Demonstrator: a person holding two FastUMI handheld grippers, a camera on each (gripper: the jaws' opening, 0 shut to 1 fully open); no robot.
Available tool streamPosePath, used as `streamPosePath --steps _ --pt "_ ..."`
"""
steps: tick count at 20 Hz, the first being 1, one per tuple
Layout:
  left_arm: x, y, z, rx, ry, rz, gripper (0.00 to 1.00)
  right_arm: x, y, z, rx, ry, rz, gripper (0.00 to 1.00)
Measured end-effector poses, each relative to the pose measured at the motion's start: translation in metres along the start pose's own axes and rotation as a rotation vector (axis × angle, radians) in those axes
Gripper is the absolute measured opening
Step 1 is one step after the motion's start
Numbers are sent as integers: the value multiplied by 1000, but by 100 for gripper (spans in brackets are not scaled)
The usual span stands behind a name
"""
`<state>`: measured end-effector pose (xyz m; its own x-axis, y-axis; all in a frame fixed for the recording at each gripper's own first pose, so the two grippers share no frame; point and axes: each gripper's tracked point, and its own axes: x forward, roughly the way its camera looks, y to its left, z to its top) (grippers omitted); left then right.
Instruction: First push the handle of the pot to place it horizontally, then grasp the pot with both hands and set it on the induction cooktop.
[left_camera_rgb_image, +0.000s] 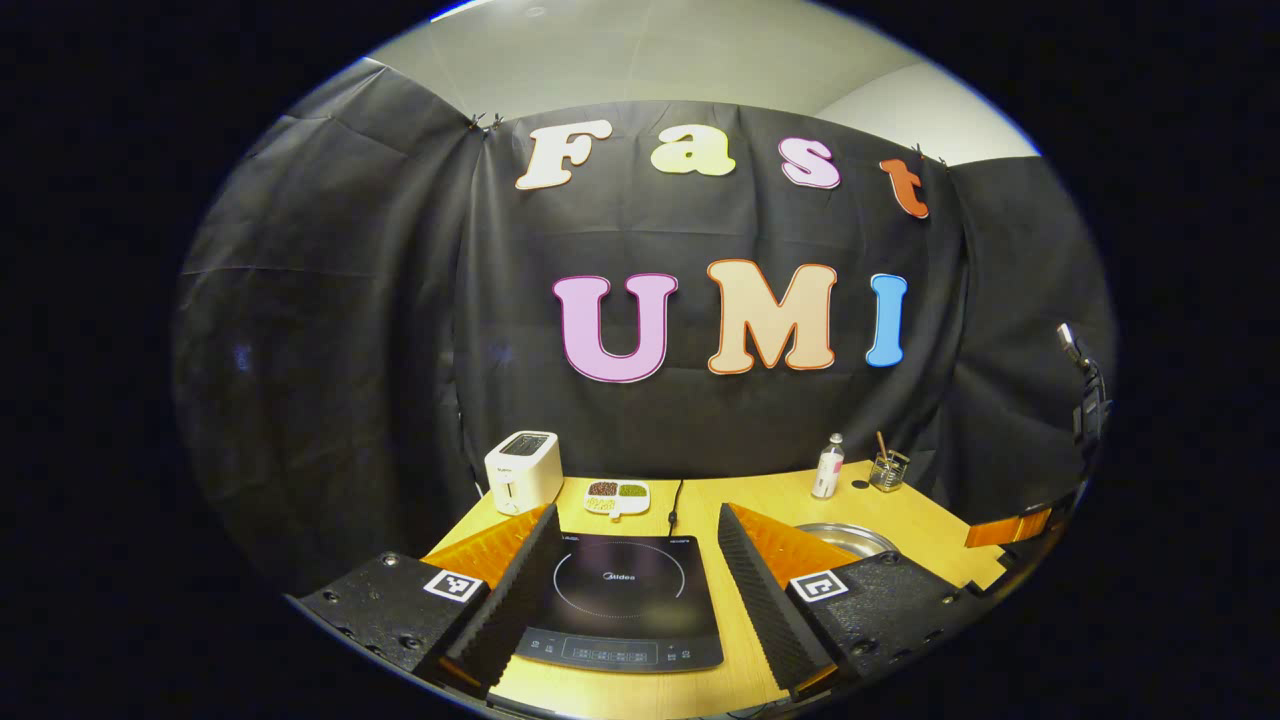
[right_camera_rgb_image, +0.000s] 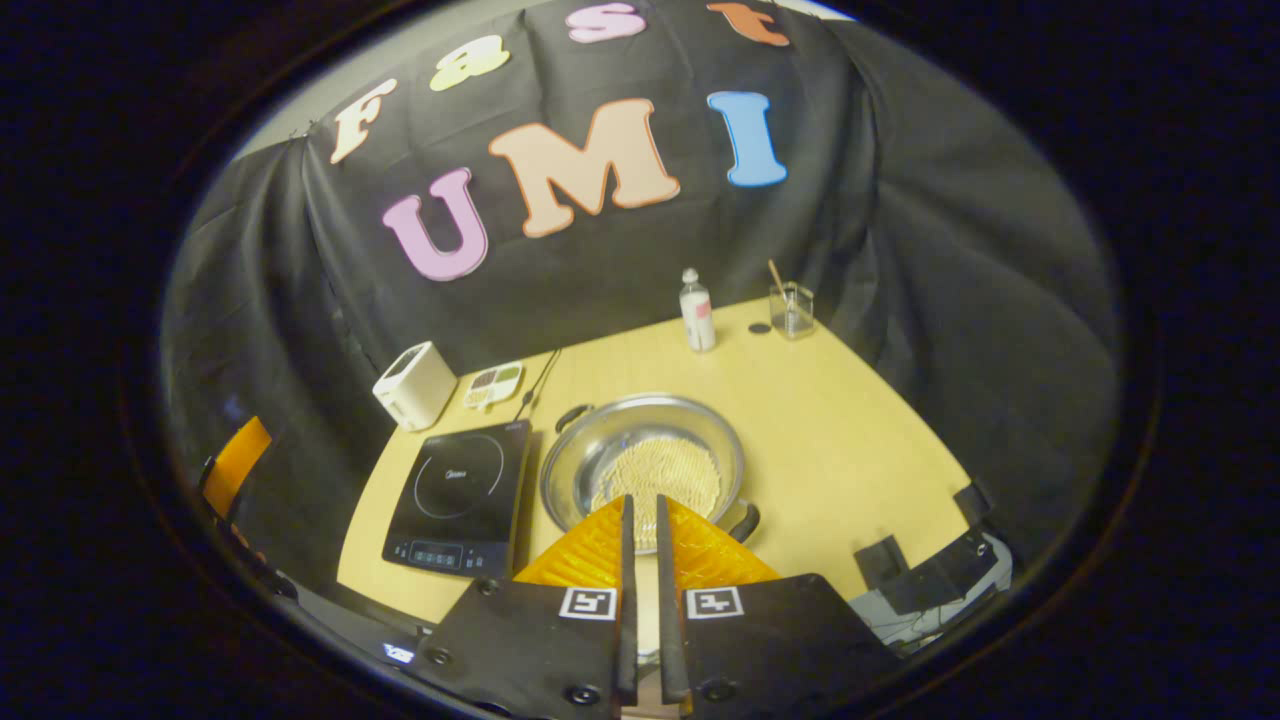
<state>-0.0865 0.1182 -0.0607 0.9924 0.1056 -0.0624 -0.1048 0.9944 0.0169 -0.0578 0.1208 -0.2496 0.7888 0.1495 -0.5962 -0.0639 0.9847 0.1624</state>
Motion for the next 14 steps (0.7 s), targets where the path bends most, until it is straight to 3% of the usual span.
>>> streamPosePath --steps 11,12,14 --pt "1 21 -30 -11 81 74 93 35 -19 -90 111 358 -30 11" --pt "6 19 -32 -8 90 74 99 40 -23 -95 121 384 -27 11" --pt "17 15 -36 5 109 87 99 55 -26 -99 142 434 -7 11"
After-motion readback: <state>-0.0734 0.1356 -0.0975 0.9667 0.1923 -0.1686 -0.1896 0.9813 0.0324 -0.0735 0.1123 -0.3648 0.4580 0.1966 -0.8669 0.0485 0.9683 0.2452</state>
